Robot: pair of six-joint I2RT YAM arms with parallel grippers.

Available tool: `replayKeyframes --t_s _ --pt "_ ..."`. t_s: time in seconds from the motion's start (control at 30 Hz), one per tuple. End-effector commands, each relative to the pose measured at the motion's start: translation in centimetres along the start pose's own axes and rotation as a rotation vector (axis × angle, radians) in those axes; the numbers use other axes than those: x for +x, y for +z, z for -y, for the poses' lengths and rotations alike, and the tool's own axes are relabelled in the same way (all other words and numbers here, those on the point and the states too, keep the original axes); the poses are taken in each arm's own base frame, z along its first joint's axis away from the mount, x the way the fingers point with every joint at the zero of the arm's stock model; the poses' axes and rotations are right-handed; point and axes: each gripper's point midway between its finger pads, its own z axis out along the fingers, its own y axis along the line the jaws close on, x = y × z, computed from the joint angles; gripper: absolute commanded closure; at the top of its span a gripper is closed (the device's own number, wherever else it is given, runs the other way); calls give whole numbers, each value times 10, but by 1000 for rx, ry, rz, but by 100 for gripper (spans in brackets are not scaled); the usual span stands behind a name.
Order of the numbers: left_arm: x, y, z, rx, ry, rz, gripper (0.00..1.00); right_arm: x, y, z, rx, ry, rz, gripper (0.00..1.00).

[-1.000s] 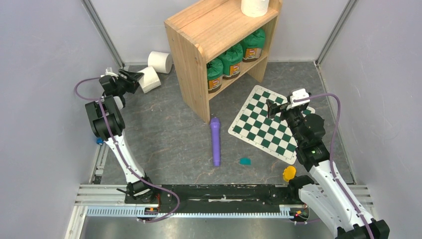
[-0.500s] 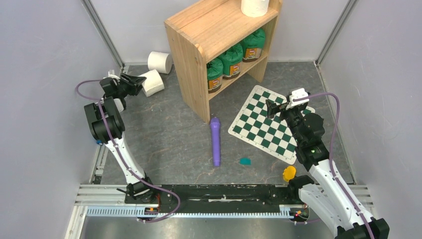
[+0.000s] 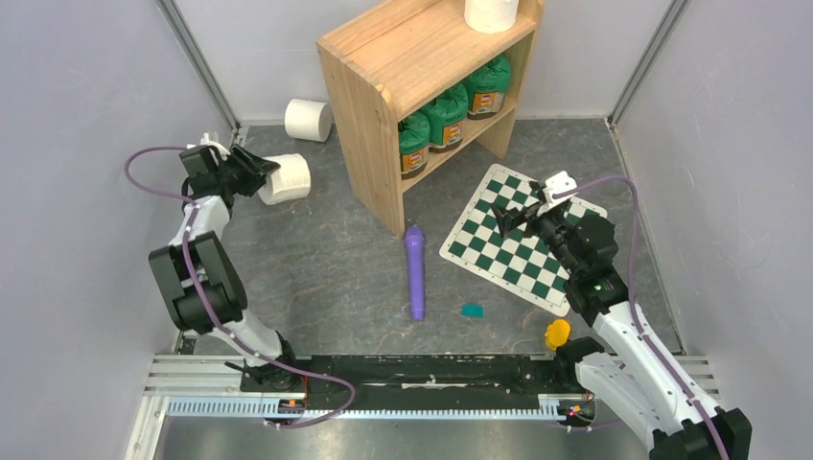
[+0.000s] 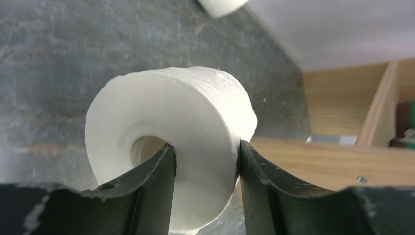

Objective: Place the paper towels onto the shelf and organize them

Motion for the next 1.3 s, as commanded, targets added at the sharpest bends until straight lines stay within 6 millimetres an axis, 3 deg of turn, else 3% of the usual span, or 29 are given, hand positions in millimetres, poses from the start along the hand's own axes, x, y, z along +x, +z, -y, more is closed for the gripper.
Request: replayKeyframes --t_s 0.0,0.3,0.5,0.63,0.7,1.03,1.27 --pt "39 -39 -1 -154 160 -87 84 -30 7 -33 -140 -10 75 2" --pt "134 -91 36 -218 384 -252 90 -26 16 -97 -367 -28 68 2" --pt "178 -136 60 -153 509 -309 92 -29 17 -141 -500 -19 99 2" --pt "197 -161 71 -78 556 -322 94 -26 16 -170 -570 -17 107 2" --pt "202 -170 86 -9 591 -298 96 -26 16 -183 -598 -22 108 2" --pt "214 -202 135 205 650 -288 97 -27 11 -247 -685 -82 132 2" --pt "232 -222 165 402 773 -310 96 -33 9 -270 -732 -101 159 2"
